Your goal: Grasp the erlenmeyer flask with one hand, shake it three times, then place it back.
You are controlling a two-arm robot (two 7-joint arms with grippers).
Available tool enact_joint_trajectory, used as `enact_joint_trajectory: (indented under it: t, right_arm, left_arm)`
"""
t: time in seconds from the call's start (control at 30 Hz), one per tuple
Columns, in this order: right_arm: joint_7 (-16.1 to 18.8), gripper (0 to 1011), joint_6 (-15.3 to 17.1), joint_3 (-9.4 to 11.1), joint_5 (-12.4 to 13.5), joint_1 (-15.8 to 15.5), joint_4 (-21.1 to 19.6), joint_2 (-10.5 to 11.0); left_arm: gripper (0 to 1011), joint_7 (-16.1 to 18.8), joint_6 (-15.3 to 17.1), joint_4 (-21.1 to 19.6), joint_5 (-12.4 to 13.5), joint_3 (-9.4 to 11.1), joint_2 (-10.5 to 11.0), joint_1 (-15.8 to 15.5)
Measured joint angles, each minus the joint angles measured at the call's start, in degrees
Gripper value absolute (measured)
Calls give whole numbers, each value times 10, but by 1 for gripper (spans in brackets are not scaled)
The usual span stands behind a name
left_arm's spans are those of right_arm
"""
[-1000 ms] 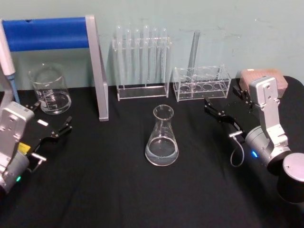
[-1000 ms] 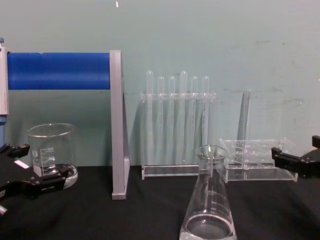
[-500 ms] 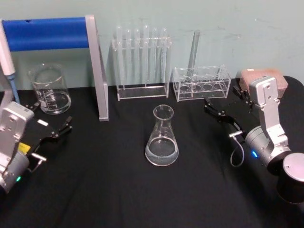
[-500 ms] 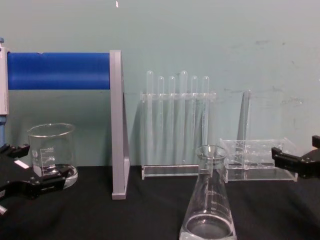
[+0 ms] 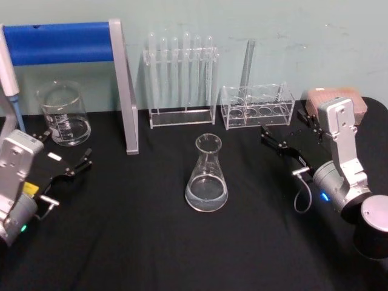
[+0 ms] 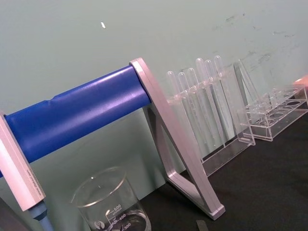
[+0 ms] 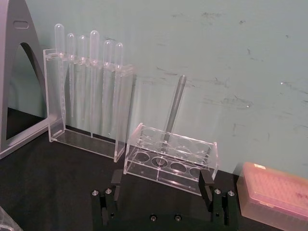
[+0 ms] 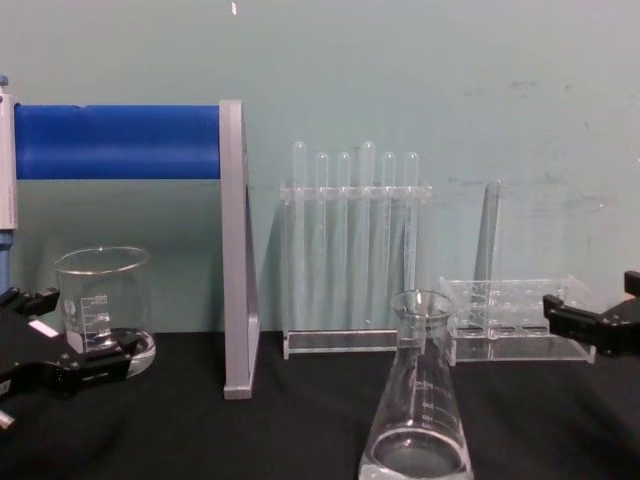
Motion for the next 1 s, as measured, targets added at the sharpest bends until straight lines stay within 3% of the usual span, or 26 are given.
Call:
enact_joint_trajectory:
  t: [1.0]
  right_arm:
    - [0, 1000, 0, 0, 0, 0, 0, 0]
  left_arm:
    - [1001, 0, 0, 0, 0, 0, 0, 0]
